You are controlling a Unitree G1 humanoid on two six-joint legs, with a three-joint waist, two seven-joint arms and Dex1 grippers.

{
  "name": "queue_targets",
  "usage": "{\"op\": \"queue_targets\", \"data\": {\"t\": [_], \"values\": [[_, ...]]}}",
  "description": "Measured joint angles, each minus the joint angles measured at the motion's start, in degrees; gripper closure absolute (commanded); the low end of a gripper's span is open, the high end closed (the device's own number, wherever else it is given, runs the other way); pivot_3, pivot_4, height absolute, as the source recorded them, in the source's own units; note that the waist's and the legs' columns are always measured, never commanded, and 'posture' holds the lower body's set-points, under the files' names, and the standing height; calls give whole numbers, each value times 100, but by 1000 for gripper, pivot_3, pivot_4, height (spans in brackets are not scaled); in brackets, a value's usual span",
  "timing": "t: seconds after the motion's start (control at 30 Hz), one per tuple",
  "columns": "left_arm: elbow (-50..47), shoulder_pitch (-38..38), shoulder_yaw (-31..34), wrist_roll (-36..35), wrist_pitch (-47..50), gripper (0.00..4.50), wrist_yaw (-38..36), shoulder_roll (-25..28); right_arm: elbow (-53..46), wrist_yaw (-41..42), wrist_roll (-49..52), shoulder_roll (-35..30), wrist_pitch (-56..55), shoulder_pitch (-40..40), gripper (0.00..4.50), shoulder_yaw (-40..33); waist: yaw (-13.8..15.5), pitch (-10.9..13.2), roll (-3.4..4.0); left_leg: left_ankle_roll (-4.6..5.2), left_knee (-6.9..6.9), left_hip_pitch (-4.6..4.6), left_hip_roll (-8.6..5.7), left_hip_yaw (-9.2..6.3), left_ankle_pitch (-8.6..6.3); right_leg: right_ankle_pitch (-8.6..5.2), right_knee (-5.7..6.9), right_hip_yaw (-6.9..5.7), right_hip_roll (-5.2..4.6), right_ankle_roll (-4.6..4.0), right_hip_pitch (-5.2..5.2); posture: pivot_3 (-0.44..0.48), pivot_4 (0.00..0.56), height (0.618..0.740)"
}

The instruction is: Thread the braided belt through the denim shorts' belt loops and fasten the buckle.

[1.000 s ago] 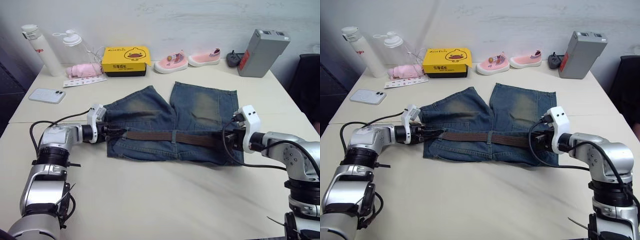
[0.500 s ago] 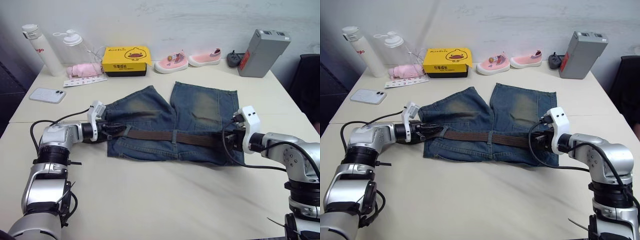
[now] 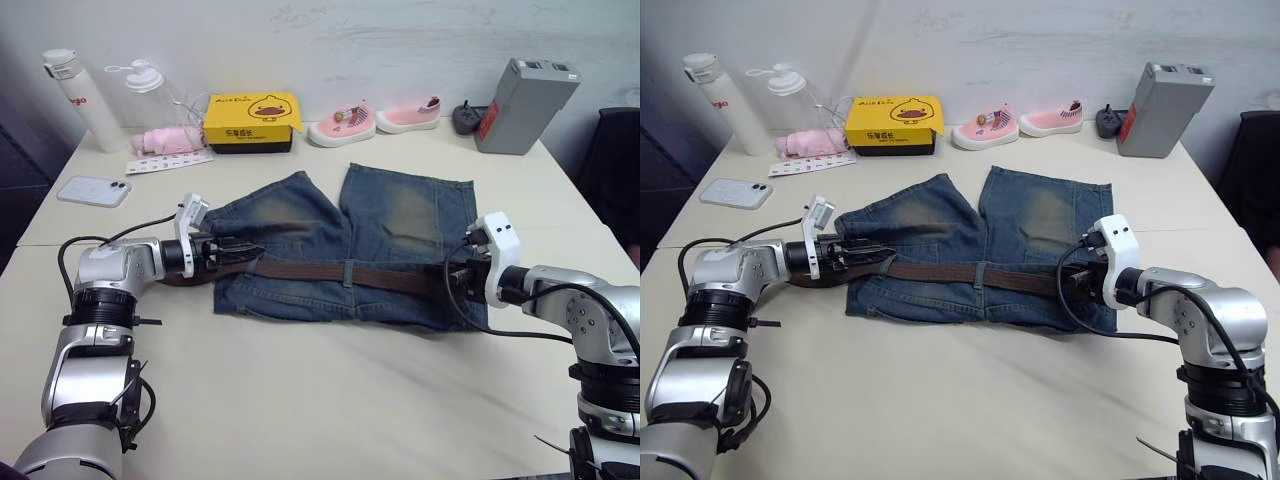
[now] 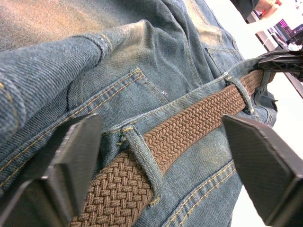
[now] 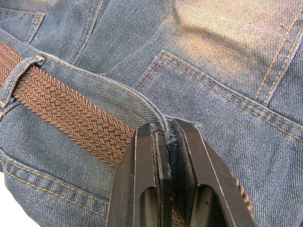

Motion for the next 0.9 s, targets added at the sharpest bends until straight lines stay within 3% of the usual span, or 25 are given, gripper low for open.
{"op": "queue_targets", "data": {"t": [0.2,0.3,0.37,0.4,0.9], "values": [[65,29,-222,189,-117,194,92,-177,-14,-70,18,22,0,76,4500,-16,18,-1,-2,0,0,-1,-2,0,0,0,0,0,-1,0,0,0,150,683],[122,19,-224,217,-117,860,146,-269,-52,-120,52,27,3,114,4500,-24,12,-1,-1,0,1,0,-1,0,0,0,0,0,-1,0,0,0,150,683],[239,0,-216,235,-147,1509,170,-309,-56,-139,59,28,5,118,4500,-26,16,-1,-2,0,1,0,-2,0,0,0,0,0,-1,0,0,0,150,683],[300,-2,-213,250,-182,2042,195,-323,-63,-150,66,29,5,120,4500,-26,16,-1,-2,0,1,0,-1,0,0,0,0,0,-1,0,0,0,150,683],[774,-271,-265,485,-557,2042,35,-319,105,-256,-5,89,-251,64,4500,-31,16,-1,-3,0,2,-2,-2,0,0,0,-1,-1,0,0,0,0,150,683]]}}
